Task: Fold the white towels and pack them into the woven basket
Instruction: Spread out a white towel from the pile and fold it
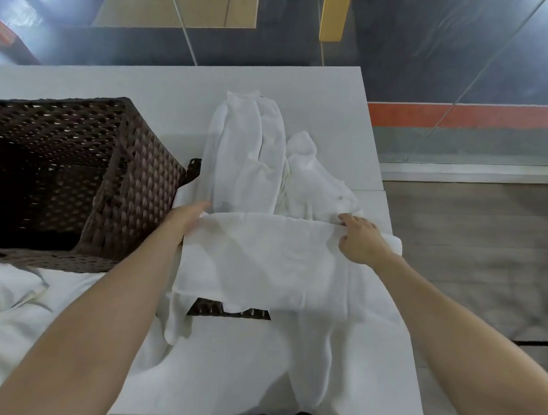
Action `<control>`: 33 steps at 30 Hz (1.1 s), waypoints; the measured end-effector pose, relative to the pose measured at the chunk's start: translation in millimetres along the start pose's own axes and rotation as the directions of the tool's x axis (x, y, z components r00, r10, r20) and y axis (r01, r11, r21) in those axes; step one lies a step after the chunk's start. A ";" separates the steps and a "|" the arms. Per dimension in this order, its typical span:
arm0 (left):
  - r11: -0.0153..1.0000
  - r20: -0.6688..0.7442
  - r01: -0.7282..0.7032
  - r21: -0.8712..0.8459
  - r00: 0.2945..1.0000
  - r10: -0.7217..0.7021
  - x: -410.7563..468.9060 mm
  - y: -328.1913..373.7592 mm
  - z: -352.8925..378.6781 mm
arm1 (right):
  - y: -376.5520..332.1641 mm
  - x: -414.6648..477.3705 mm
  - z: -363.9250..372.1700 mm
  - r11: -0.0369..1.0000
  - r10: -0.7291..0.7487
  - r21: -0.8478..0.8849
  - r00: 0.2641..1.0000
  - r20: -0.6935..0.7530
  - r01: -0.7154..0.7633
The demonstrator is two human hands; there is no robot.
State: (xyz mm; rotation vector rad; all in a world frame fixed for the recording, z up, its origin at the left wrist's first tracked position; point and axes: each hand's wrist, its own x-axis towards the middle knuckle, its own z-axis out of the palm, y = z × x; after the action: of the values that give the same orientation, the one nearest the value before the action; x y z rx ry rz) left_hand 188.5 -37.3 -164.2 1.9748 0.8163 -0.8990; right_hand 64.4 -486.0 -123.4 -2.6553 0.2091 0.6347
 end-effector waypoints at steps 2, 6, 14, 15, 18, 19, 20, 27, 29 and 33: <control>1.000 0.003 0.011 0.000 1.000 -0.011 9.8 -6.0 1.1 | -0.3 9.8 3.1 0.999 0.021 -0.050 0.999 0.046 -0.018; 0.976 -0.126 -0.020 -0.218 0.992 -0.008 -49.1 8.2 1.9 | 2.9 17.2 2.8 0.992 0.052 -0.117 0.998 0.046 -0.046; 0.889 -0.399 -0.251 -0.383 0.913 0.086 -73.1 2.2 -0.7 | 4.7 16.9 4.0 0.995 0.050 -0.081 0.999 0.006 -0.050; 0.940 -0.464 -0.306 -0.150 0.861 0.206 -72.6 1.2 -1.5 | 4.3 14.9 1.4 0.996 0.046 -0.073 0.999 0.010 -0.045; 0.782 -0.325 -0.455 0.425 0.730 0.601 -75.6 14.7 2.7 | 6.1 9.5 -5.1 0.997 0.060 -0.047 0.998 0.032 -0.058; 0.693 -0.218 -0.501 0.518 0.706 0.674 -74.3 23.7 6.4 | 7.6 8.1 -6.8 0.997 0.062 -0.050 0.997 0.046 -0.060; 0.620 -0.092 -0.544 0.565 0.705 0.703 -75.6 35.4 11.4 | 8.7 6.6 -9.0 0.997 0.065 -0.056 0.996 0.056 -0.062; 0.362 0.365 -0.484 0.797 0.863 0.350 -73.7 73.8 33.4 | 21.3 -11.9 -27.2 0.970 0.215 -0.145 0.968 0.132 -0.195; 0.325 0.396 -0.500 0.803 0.854 0.338 -75.9 77.2 30.0 | 31.9 -13.8 -28.3 0.966 0.225 -0.157 0.966 0.128 -0.204; 0.326 0.416 -0.497 0.804 0.862 0.289 -100.1 81.3 19.3 | 28.6 -32.5 -48.8 0.977 0.181 -0.135 0.976 0.124 -0.164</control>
State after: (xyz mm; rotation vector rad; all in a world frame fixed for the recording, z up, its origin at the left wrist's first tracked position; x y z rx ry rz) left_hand 192.9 -114.1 -58.9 2.7290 -0.4800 -1.3472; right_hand 48.5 -530.6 -78.5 -2.7183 0.3757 0.9095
